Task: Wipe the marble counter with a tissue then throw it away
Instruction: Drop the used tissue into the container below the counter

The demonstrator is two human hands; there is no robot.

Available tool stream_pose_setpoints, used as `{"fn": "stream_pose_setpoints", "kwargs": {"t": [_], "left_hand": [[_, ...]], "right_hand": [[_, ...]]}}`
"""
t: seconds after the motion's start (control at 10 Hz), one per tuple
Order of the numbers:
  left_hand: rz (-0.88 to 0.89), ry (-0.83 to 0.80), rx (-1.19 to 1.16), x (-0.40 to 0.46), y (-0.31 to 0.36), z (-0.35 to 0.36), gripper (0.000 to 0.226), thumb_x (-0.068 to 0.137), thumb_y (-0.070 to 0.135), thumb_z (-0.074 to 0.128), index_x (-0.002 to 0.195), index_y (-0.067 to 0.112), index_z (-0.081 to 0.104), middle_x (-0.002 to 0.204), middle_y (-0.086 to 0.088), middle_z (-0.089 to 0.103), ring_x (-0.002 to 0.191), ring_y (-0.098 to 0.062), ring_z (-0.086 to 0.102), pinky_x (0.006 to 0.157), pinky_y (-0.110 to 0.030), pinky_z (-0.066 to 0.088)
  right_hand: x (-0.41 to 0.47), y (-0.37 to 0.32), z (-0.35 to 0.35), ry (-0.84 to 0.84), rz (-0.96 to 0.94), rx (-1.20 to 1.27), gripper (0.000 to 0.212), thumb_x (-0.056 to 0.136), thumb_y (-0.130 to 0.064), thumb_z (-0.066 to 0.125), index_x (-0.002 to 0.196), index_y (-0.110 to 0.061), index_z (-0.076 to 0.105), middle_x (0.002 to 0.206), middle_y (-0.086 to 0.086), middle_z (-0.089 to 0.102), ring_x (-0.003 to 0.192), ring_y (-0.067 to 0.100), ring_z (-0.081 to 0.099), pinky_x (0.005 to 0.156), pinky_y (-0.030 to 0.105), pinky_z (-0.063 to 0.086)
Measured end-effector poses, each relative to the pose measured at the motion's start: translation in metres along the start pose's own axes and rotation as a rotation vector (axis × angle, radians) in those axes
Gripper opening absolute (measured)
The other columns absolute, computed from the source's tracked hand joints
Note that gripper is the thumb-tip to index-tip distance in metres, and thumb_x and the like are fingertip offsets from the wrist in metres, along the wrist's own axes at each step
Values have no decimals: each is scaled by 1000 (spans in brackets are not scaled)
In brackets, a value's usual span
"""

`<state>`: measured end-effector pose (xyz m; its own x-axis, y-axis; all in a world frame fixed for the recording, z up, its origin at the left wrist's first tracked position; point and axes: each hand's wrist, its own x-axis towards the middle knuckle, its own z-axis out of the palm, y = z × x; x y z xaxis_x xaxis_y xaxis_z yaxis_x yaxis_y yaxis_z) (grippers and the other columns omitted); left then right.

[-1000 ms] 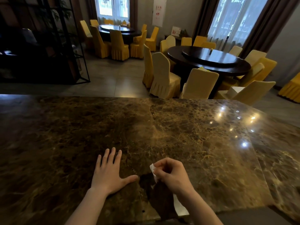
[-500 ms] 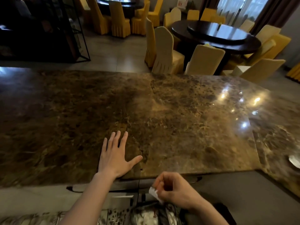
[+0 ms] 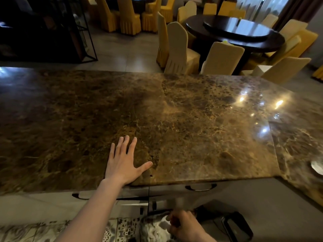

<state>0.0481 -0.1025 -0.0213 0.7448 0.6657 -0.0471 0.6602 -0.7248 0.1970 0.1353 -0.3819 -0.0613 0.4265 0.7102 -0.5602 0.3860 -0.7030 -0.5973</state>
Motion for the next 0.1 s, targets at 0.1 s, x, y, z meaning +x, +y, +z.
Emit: {"fn": "stream_pose_setpoints", "kwargs": {"t": [0.1], "left_hand": [[19,0,2,13,6,-13,121,64,105,3,160,32,-13,173,-3,-13,156,-21,-23,129,-50,-10]], "right_hand": [[8,-11,-38,-32,-47,-120,25,89,-44,69,111,-32,67,105,-12,61,106,9,60,95,24,49]]}}
